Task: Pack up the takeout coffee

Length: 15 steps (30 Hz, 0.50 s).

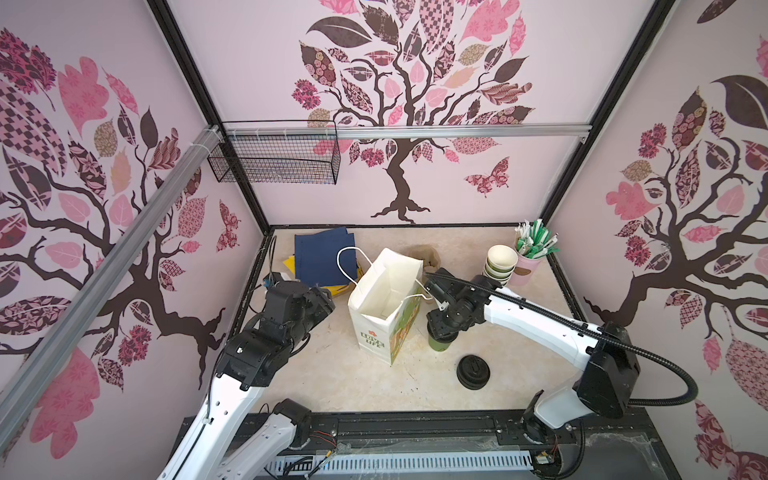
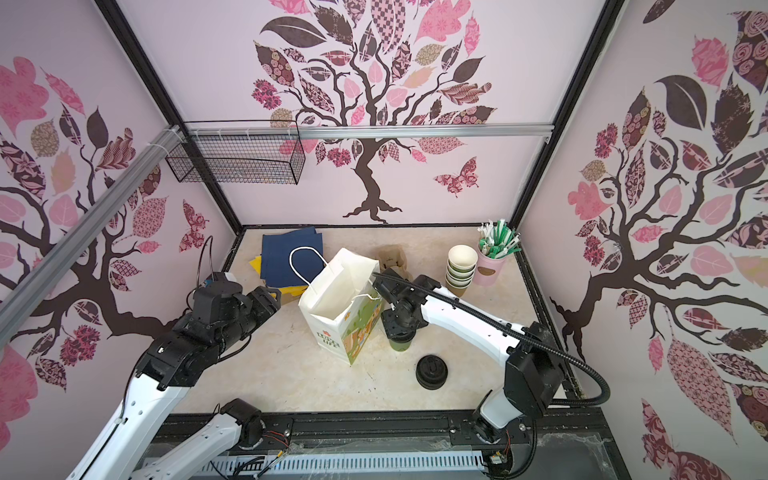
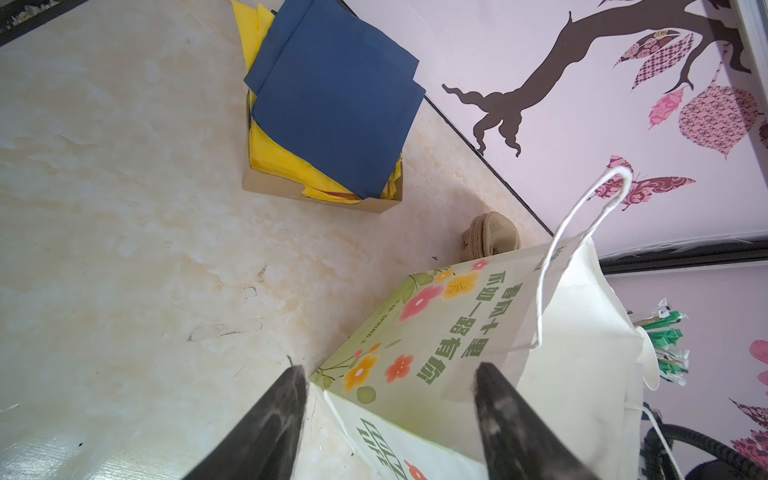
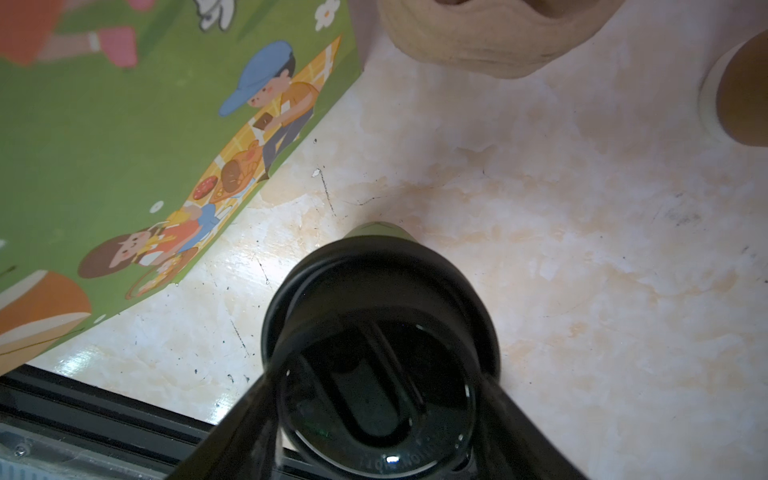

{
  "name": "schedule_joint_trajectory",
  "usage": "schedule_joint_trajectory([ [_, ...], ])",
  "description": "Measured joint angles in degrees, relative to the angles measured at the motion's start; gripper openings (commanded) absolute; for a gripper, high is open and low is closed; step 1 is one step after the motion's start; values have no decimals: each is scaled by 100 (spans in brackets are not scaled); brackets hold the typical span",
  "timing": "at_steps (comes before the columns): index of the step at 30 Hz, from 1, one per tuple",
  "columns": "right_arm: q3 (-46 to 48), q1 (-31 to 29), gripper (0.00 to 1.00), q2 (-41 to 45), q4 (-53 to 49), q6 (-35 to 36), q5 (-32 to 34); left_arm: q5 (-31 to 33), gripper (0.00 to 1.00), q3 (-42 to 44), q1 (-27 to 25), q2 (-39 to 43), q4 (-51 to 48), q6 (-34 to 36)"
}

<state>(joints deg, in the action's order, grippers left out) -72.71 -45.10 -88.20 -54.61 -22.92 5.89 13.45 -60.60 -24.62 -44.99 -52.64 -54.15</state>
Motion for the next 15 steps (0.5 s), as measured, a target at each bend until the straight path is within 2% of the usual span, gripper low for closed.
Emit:
schedule_joint_trajectory([
  [9,2,-4,75,-50,-96,50,179,0,68,0,0,0,0,7],
  [15,42,35,72,-46,-42,50,70,7,69,0,0,-7,-4,22],
])
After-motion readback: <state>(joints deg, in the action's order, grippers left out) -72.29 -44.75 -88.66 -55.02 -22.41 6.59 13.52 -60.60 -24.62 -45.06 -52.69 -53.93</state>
